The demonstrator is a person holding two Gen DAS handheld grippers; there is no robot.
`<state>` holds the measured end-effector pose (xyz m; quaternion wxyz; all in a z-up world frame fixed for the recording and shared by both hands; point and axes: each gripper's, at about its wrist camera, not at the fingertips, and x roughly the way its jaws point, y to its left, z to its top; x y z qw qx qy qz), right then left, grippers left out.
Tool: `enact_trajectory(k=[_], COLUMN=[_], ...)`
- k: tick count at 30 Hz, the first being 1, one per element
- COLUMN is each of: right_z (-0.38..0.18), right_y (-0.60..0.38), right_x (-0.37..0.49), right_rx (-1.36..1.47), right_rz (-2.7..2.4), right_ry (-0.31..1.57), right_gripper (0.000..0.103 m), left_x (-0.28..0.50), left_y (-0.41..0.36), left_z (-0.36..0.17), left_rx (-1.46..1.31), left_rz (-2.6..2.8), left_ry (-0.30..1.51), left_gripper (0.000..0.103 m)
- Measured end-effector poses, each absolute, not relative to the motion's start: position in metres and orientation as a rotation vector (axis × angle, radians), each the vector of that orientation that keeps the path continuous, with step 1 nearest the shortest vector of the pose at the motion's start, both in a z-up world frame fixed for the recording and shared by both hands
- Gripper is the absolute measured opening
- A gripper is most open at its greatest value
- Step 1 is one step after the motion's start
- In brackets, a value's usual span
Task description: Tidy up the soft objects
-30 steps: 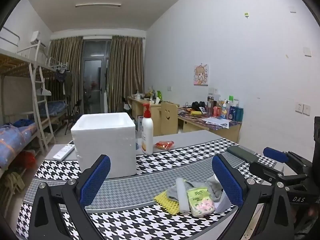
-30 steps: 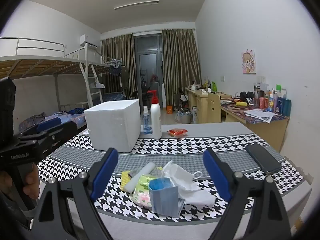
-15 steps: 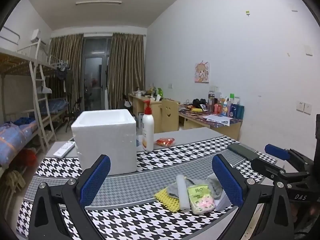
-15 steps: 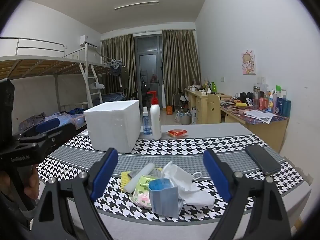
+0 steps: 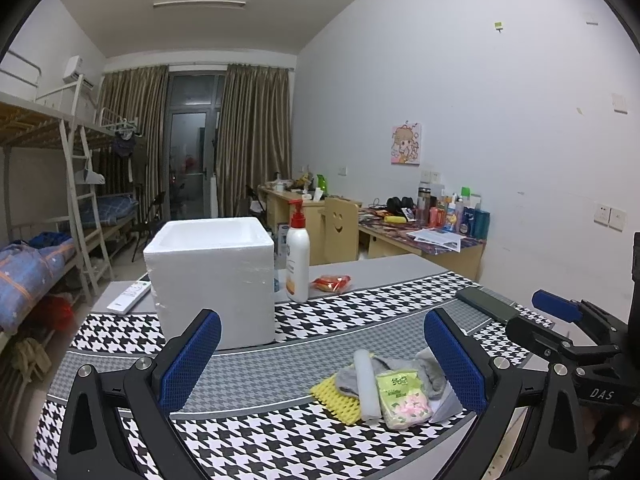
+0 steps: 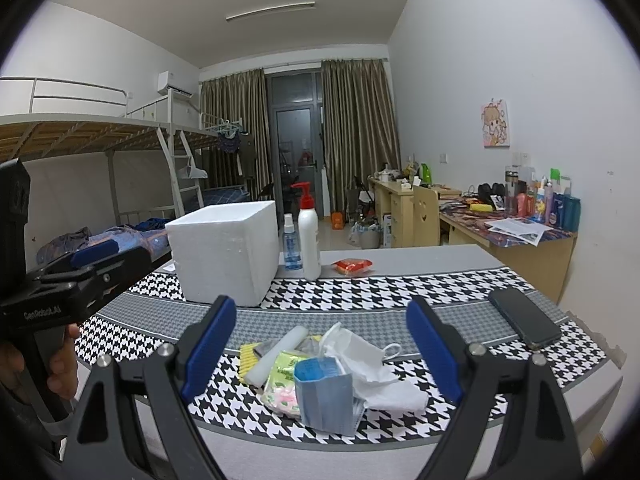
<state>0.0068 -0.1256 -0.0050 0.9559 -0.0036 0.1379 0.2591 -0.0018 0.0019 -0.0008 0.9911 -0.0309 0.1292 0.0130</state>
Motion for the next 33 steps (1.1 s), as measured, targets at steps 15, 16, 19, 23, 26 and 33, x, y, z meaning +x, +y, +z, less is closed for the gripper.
enact_trajectory(k=[15, 16, 19, 23, 26, 33], right_z=[-0.006, -0.006, -0.006, -0.005, -0.006, -0.005], right_y=[-0.125, -0.125, -0.125, -0.126, -0.126, -0.125], right_x=[0.008, 0.008, 0.007, 0.008, 0.008, 0.011], right_rx=[-0.007, -0.006, -0.007, -0.003, -0.006, -0.008], right_rz=[0.523, 0.523, 0.520, 0.520, 0.519, 0.518], right_ry=[0.280, 0.280, 0.282, 0.284, 0.285, 0.290], right_gripper=[0.090, 0.090, 0.090, 0.090, 0.090, 0.090], left_x=[0.000, 0.001, 0.002, 0.003, 0.004, 0.008], left_y=[0.005, 0.005, 0.007, 0.008, 0.008, 0.005], left_z=[-0.001, -0.001, -0.002, -0.003, -0.003, -0.005], left_rx=[-0.064, -0.064, -0.066, -0.071, -0.071, -0.067], left_rz=[0.049, 0.048, 0.049, 0.046, 0.046, 0.036], left_ry=[0.262, 0.263, 0.265, 0.271, 0.271, 0.286], left_gripper=[0.102, 0.102, 0.102, 0.102, 0.102, 0.102])
